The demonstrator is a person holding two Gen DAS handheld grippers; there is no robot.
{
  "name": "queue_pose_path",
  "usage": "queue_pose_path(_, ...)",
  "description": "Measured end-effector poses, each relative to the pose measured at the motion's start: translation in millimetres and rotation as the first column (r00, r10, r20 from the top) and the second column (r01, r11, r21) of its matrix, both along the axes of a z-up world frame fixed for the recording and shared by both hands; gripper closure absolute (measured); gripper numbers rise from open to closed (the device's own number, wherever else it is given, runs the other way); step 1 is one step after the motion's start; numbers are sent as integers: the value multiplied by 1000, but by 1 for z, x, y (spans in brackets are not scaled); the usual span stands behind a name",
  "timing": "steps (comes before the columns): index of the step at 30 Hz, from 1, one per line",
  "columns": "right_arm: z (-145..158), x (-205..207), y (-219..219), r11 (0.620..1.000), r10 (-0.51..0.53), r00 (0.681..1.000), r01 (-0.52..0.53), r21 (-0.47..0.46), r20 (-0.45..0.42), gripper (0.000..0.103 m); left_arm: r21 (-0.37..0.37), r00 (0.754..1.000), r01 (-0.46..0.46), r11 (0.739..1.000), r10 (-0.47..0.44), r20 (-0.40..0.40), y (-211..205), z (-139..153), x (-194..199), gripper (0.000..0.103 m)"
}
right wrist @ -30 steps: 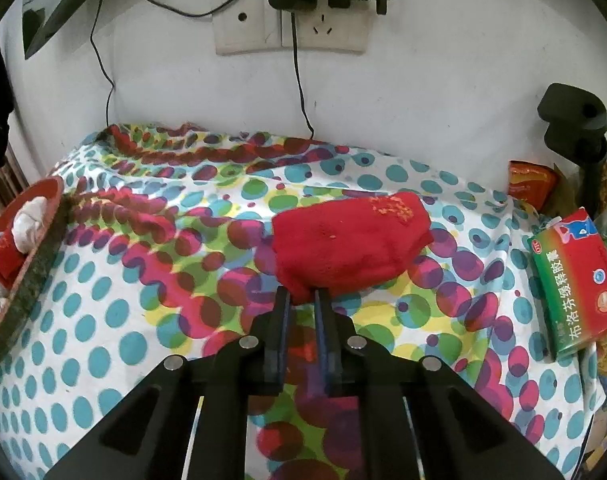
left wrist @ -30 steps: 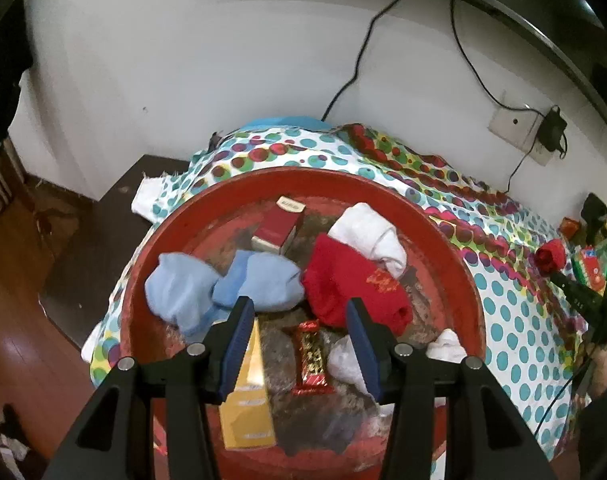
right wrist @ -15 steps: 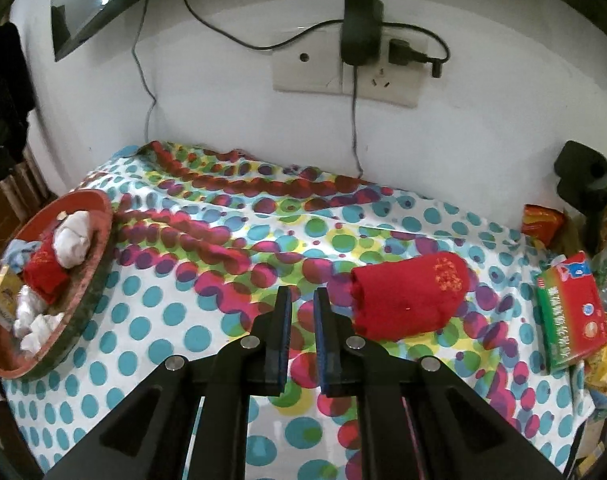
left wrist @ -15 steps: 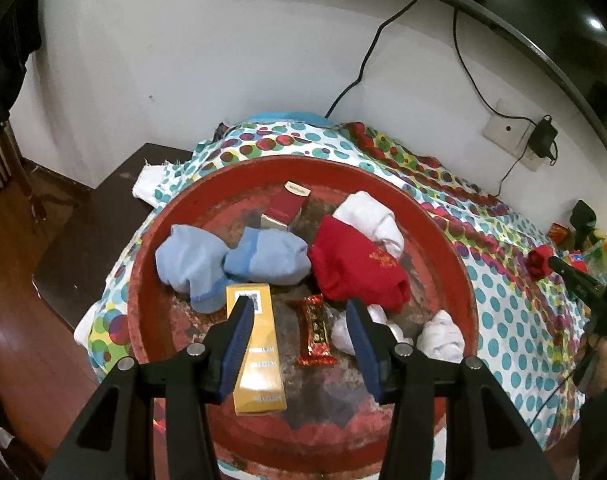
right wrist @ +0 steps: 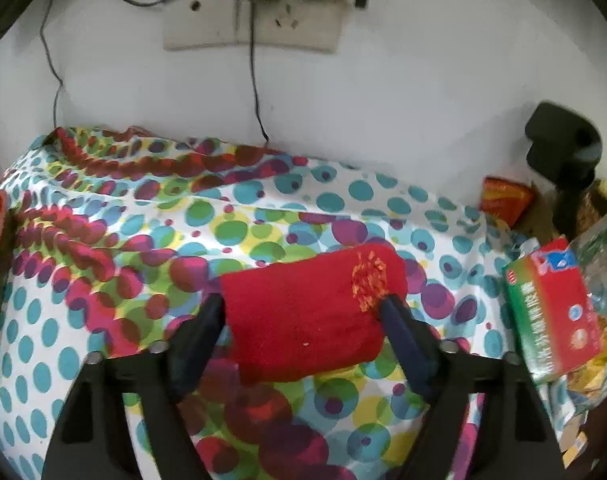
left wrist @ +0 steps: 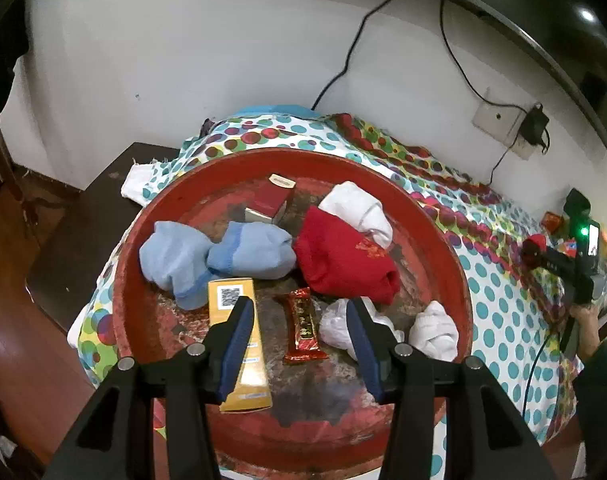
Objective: Organize objects
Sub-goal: 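Carry the held red sock over the red tray with the right tool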
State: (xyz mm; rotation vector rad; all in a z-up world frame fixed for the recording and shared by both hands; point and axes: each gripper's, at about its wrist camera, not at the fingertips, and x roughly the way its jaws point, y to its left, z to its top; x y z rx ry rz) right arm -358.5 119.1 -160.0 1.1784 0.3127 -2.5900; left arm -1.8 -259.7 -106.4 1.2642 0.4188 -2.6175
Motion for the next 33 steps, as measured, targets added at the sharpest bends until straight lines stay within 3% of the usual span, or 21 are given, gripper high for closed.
queue_pose_path(4,3,4,3,1000,-7,1000,7,-28,-9,61,-23,1000,16,1000,-16,13,7,0,-5,54)
queue_pose_path(9,13,11,-1,999,-4,1000,3,-37,-17,69,-24,999,30,999,-30,12,14,1,-6,54)
queue_pose_path(21,53,53,-51,991,122,990,-125,-40,-73,69,-38,999,33,999,-32,19,12,5,10,54)
queue_pose_path(33,90,113,-148,943,321,943,-327,-67,-94,69,-54,999,28,998,-26,27,-4,4,32,54)
